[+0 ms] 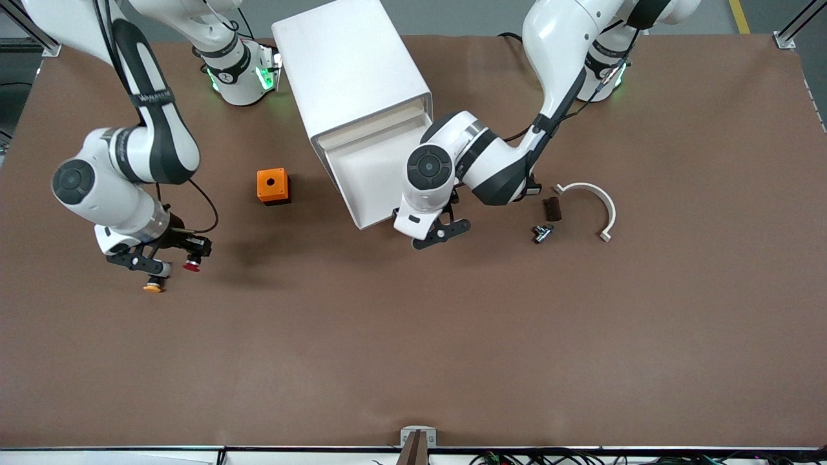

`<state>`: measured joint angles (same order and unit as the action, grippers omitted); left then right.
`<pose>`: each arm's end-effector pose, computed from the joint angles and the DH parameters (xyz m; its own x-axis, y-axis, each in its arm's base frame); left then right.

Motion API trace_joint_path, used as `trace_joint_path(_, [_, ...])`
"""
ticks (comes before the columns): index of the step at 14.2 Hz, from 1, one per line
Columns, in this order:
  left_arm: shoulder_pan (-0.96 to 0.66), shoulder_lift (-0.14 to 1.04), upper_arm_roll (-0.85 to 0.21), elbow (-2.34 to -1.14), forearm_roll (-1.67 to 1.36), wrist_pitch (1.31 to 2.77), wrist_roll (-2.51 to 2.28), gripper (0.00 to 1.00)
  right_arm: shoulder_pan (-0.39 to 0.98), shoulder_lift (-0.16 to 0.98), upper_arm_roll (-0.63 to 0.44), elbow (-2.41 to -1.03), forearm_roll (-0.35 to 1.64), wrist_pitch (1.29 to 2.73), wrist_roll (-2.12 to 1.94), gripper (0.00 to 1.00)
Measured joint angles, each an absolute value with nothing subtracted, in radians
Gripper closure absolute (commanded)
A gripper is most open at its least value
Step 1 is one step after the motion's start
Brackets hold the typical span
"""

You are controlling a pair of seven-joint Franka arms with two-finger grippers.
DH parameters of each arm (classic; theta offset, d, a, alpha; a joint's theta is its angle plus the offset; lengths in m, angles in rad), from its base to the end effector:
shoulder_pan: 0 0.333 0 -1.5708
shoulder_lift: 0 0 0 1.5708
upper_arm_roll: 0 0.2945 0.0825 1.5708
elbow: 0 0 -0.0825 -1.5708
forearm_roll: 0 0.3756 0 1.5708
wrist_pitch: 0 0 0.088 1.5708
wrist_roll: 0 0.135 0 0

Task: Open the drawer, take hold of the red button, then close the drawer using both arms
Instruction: 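Carry the red button toward the yellow button while the left gripper closes the drawer, then lower the red button beside the yellow button and open the right gripper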

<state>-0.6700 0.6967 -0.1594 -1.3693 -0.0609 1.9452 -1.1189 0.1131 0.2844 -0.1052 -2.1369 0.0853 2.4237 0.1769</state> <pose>0.4775 -0.5032 0.2609 0.9223 0.3362 -0.1904 0.3355 -0.9413 -0.0371 0.5601 0.0057 0.2307 0.9739 -0.2269 -0.0008 -0.2268 -0.9736 -0.0272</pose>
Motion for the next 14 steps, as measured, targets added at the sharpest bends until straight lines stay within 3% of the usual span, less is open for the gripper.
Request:
trace_joint_path(6, [-0.677, 0.697, -0.25, -1.378, -0.061, 1.945, -1.119, 0.0, 0.039, 0.431, -0.105, -2.102, 0.085, 2.521, 0.019, 0.99])
trace_joint_path(14, [-0.698, 0.7, -0.308, -1.392, -0.082, 1.945, -1.119, 0.0, 0.026, 0.493, -0.101, -2.063, 0.085, 2.522, 0.01, 0.97])
